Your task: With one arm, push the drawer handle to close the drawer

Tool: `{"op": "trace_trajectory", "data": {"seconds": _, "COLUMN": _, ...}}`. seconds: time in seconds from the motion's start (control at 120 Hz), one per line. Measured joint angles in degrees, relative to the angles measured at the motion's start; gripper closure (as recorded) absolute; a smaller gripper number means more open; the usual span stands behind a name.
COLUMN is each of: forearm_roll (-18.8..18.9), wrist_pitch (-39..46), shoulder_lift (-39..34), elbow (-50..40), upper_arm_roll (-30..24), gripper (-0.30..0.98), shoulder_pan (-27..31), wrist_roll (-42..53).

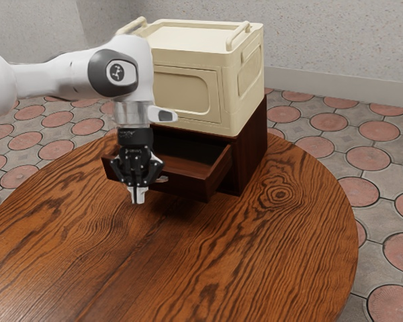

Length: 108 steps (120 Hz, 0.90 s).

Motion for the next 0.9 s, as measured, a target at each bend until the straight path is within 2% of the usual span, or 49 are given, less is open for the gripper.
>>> {"op": "trace_trajectory", "data": {"seconds": 0.117, "forearm_roll": 0.18, "wrist_pitch": 4.9, "shoulder_lift": 1.9, "elbow": -0.01, "upper_arm_roll": 2.34, "gripper": 0.76, "shoulder_pan": -0.23, "wrist_roll": -5.86}}
{"op": "trace_trajectory", "data": {"seconds": 0.217, "forearm_roll": 2.7, "wrist_pitch": 9.11, "shoulder_lift": 2.44, "elbow": 0.18, "upper_arm_roll": 3.15, "gripper": 0.77, "shoulder_pan": -0.02, "wrist_roll": -8.72}}
{"op": "trace_trajectory", "data": {"seconds": 0.383, "forearm_roll": 9.27, "wrist_pitch": 13.79, "shoulder_lift": 2.58, "elbow": -0.04, "upper_arm_roll": 3.35, "gripper": 0.78, "shoulder_pan": -0.05, "wrist_roll": -11.49}}
{"op": "trace_trajectory", "data": {"seconds": 0.583, "forearm_roll": 13.89, "wrist_pitch": 16.63, "shoulder_lift": 3.04, "elbow": -1.13, "upper_arm_roll": 3.4, "gripper": 0.78, "shoulder_pan": 1.38, "wrist_roll": -12.98}}
{"op": "trace_trajectory", "data": {"seconds": 0.9, "forearm_roll": 17.38, "wrist_pitch": 20.37, "shoulder_lift": 3.98, "elbow": -2.49, "upper_arm_roll": 3.1, "gripper": 0.79, "shoulder_pan": 0.68, "wrist_roll": -10.85}}
